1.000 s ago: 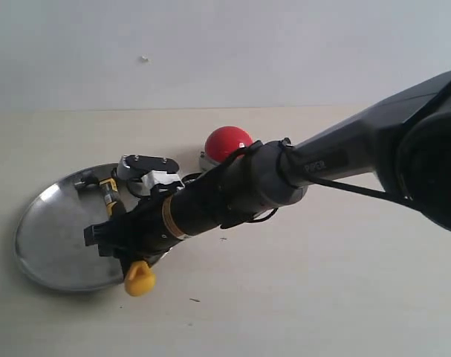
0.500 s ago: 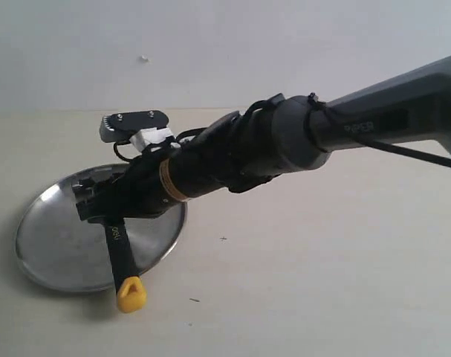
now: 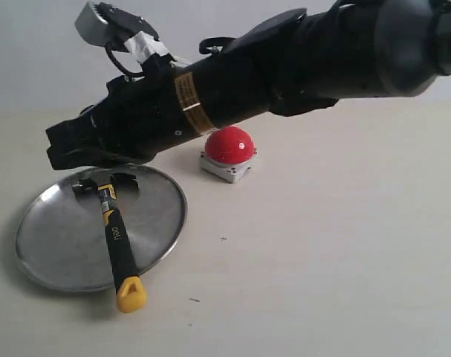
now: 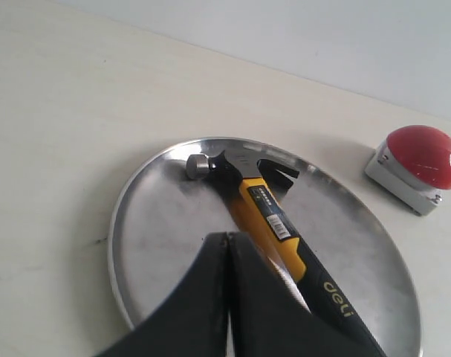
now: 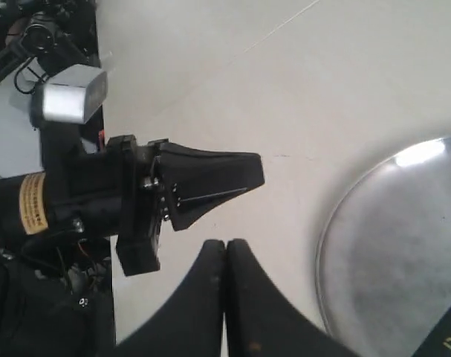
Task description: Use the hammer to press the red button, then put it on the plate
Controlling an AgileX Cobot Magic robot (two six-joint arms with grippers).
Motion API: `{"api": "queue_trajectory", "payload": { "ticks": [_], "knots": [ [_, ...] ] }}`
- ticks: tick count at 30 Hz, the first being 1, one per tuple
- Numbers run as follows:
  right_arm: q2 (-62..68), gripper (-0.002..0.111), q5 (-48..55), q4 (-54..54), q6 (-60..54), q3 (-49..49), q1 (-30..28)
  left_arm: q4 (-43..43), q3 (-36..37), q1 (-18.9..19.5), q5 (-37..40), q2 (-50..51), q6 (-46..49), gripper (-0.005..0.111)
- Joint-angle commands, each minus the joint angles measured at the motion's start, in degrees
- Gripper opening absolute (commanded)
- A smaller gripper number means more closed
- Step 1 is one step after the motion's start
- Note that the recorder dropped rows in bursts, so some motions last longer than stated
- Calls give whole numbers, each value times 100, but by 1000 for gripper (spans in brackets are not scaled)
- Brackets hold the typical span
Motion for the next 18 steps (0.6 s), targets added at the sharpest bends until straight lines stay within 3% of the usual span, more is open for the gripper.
{"api": "queue_trajectory", "payload": {
  "ticks": [1, 4, 8, 18],
  "knots": [
    [-639, 0, 733, -45, -517, 842, -48, 4, 21, 21, -71, -23, 3, 0],
    [-1434, 0, 2696, -45, -885, 2053, -48, 4, 21, 21, -71, -23, 3, 0],
    [-2718, 0, 4391, -45, -922, 3549, -37, 4, 21, 21, -71, -23, 3, 0],
    [-6228, 0, 5268, -45, -361, 5638, -37, 4, 21, 21, -71, -23, 3, 0]
  ]
}}
